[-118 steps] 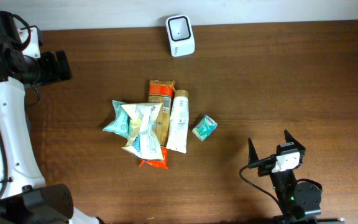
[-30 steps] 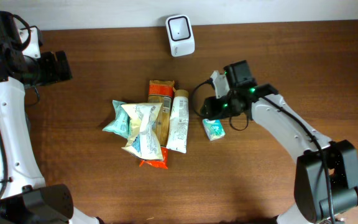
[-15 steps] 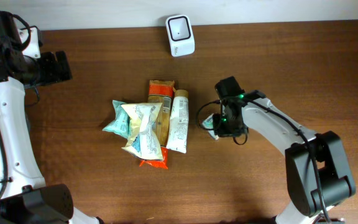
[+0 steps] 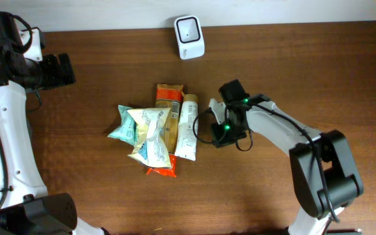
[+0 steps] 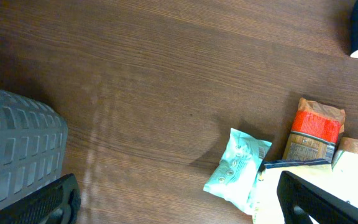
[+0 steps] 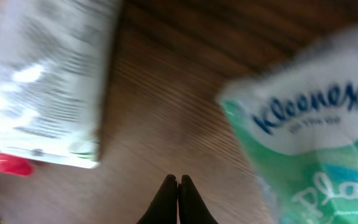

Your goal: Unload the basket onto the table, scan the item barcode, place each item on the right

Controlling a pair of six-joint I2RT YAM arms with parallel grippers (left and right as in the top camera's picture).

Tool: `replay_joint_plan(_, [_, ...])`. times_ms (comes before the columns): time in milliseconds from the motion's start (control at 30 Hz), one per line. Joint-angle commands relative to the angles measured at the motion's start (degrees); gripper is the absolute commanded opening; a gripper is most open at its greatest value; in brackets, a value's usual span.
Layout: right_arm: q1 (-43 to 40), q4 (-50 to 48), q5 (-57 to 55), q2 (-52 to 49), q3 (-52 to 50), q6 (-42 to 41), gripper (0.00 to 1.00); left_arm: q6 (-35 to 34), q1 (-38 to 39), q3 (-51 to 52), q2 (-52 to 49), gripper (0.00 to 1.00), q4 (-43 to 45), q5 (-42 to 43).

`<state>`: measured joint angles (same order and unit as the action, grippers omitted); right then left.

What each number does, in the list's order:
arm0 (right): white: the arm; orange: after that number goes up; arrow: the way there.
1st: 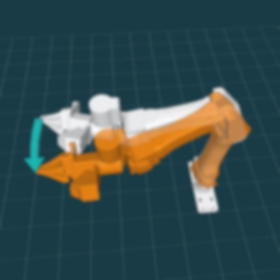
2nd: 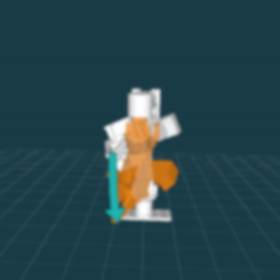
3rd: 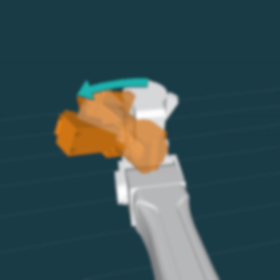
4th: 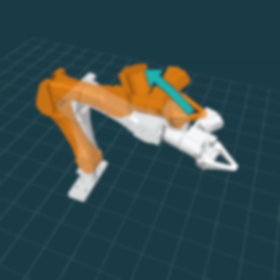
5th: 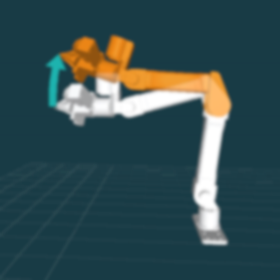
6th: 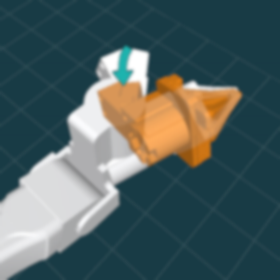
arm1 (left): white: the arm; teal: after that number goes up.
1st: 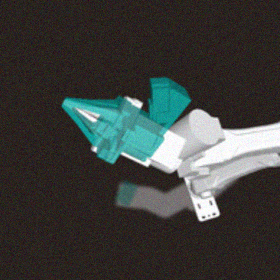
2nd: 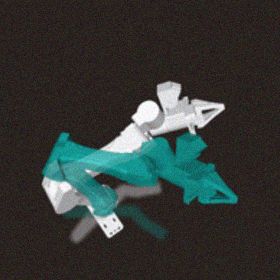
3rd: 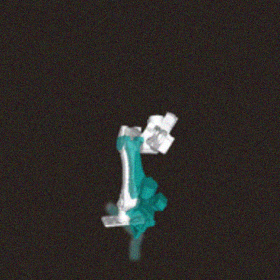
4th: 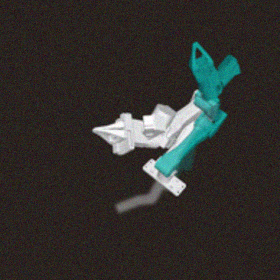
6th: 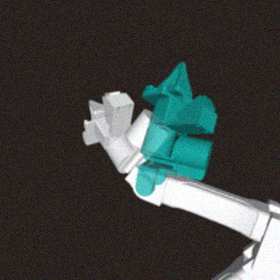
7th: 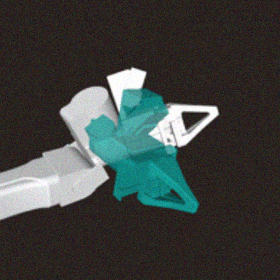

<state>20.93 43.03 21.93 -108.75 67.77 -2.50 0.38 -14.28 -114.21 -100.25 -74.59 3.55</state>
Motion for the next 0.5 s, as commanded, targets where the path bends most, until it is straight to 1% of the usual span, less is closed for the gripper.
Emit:
replay_joint_plan(0, [-3.21,0.79,-9.18,-0.59,-0.37,1.05,0.04,0.48,-0.13,-0.26,0.22,0.99,-0.09,-0.37])
replay_joint_plan(67, [-5.81,-0.31,-13.79,-0.59,-0.37,1.09,0.04,0.48,-0.13,-0.26,0.22,0.99,-0.09,-0.37])
replay_joint_plan(100, [-7.21,-1.66,-13.77,-0.59,-0.37,1.95,0.04,0.48,-0.13,-0.26,0.22,0.99,-0.09,-0.37])
replay_joint_plan(200, [-12.07,-11.67,-12.63,-0.59,-0.37,2.25,0.04,0.48,-0.13,-0.26,0.22,0.99,-0.09,-0.37])
replay_joint_plan(233, [-13.25,-16.85,-8.90,-0.59,-0.37,2.25,0.05,0.46,-0.13,-0.26,0.22,0.99,-0.09,-0.37])
replay_joint_plan(267, [-13.94,-21.49,-4.33,-0.59,-0.37,2.08,0.09,0.48,-0.13,-0.26,0.22,0.99,-0.09,-0.37])
replay_joint_plan(300, [-14.05,-24.11,-1.90,-0.59,-0.37,1.46,0.16,0.48,-0.13,-0.26,0.22,0.99,-0.09,-0.37])
replay_joint_plan(333, [-14.03,-26.23,0.04,-0.59,-0.31,-0.04,0.20,0.48,-0.13,-0.26,0.22,0.99,-0.09,-0.37])
replay_joint_plan(367, [-14.05,-26.43,0.74,-0.59,0.07,-4.92,0.22,0.48,-0.13,-0.26,0.22,0.99,-0.09,-0.37])
replay_joint_plan(400, [-14.23,-25.31,1.31,-0.57,0.31,-7.02,0.25,0.48,-0.13,-0.26,0.22,0.99,-0.09,-0.37])
replay_joint_plan(433, [-14.64,-22.32,3.23,-0.50,1.05,-9.33,0.34,0.48,-0.13,-0.26,0.22,0.99,-0.09,-0.37])
replay_joint_plan(467, [-15.17,-19.19,5.03,-0.44,1.86,-10.51,0.40,0.48,-0.13,-0.26,0.22,0.99,-0.09,-0.37])
